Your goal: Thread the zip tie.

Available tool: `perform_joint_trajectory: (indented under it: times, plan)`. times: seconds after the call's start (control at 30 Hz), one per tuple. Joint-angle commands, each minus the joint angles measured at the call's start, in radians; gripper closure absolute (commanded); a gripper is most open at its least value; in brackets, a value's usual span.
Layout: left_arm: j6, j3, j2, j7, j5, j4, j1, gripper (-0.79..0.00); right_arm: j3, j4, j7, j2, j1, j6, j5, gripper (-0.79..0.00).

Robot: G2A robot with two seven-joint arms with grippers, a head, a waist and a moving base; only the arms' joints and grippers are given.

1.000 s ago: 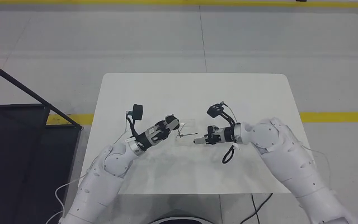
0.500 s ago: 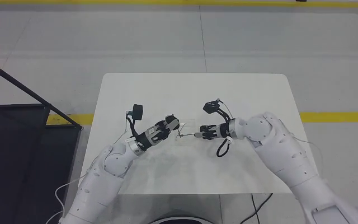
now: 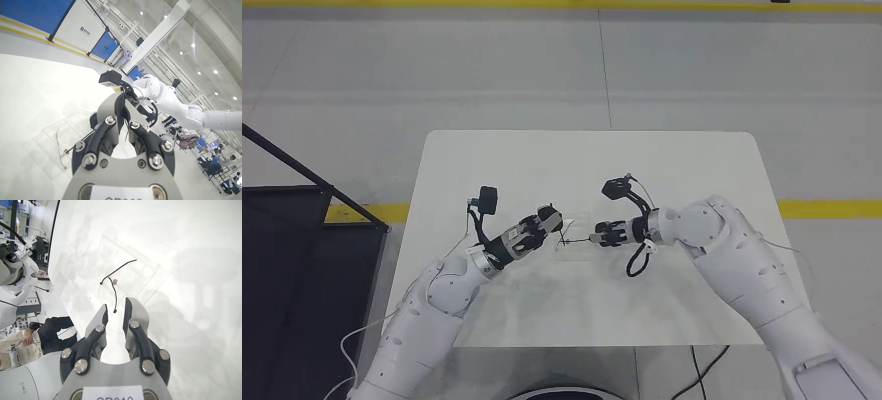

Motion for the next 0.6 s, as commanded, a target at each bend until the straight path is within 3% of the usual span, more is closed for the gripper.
perform_joint_trajectory:
  times: [0.0,0.1,0.33,0.57]
  plan:
    - [0.0,0.0,0.0,0.0,0.0,0.0,0.0,0.0,-0.002,0.006,0.0,-0.003,0.003,0.0,0.001,-0.145]
    - [0.0,0.0,0.0,0.0,0.0,0.0,0.0,0.0,-0.002,0.015,0.001,-0.005,0.007,-0.001,0.003,0.0]
    - [0.0,0.0,0.0,0.0,0.0,0.0,0.0,0.0,0.016,0.009,-0.014,-0.004,0.006,-0.002,-0.005,0.0]
    - [0.029,-0.006,-0.001,0.028,0.009,-0.013,0.009,0.0,0.146,-0.091,-0.038,0.044,-0.075,-0.05,-0.008,0.0]
